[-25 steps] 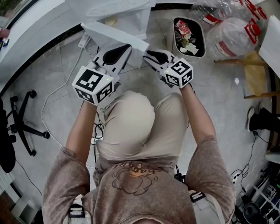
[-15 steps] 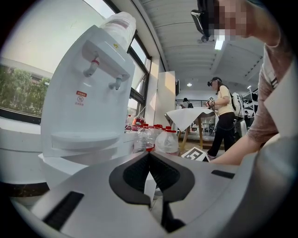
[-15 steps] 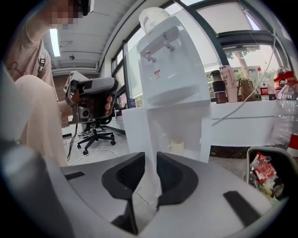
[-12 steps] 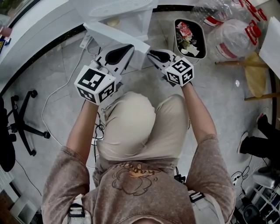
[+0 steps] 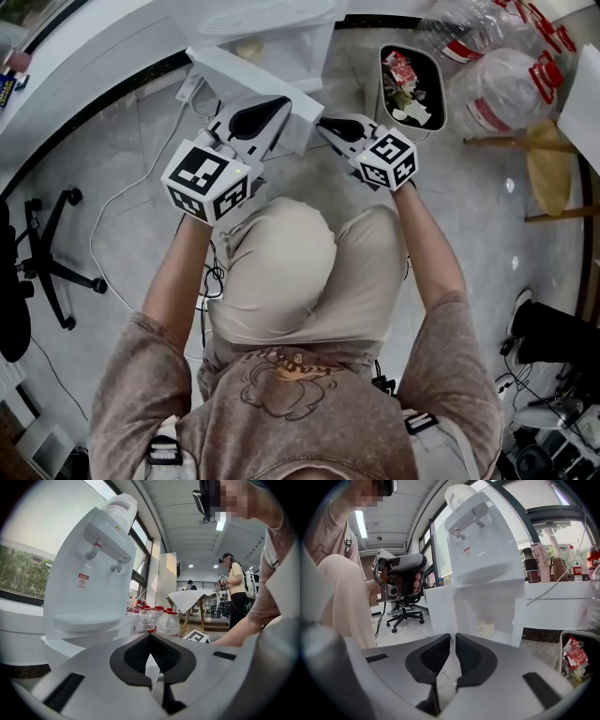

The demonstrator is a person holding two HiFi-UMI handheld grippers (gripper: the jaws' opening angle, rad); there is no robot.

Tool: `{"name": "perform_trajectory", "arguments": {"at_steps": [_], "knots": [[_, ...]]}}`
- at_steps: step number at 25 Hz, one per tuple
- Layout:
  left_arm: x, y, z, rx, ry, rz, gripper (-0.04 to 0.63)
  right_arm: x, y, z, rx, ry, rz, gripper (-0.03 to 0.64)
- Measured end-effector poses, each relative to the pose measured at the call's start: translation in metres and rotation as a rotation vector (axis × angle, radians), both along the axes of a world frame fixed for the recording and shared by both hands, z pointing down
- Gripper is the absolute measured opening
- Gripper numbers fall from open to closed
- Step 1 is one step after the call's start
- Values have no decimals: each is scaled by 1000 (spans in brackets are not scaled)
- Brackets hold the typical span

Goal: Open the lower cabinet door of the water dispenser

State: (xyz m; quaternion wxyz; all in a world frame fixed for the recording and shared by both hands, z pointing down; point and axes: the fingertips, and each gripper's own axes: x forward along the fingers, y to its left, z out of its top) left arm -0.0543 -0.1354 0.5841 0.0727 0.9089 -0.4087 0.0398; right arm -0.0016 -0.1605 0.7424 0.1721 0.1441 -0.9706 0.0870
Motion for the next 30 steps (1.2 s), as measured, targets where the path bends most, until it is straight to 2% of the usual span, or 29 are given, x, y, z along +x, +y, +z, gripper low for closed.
{"name": "perform_trajectory", "arguments": {"at_steps": [8, 18, 30], "knots": [[1, 5, -2, 0, -3, 2, 17, -12, 18, 0, -15, -8, -55, 35], [-4, 11, -2, 7, -14, -13, 17, -39, 55, 2, -28, -26, -190, 72], [-39, 23, -2, -1, -37, -108, 17, -83, 96, 3, -84, -71, -392, 72]]}}
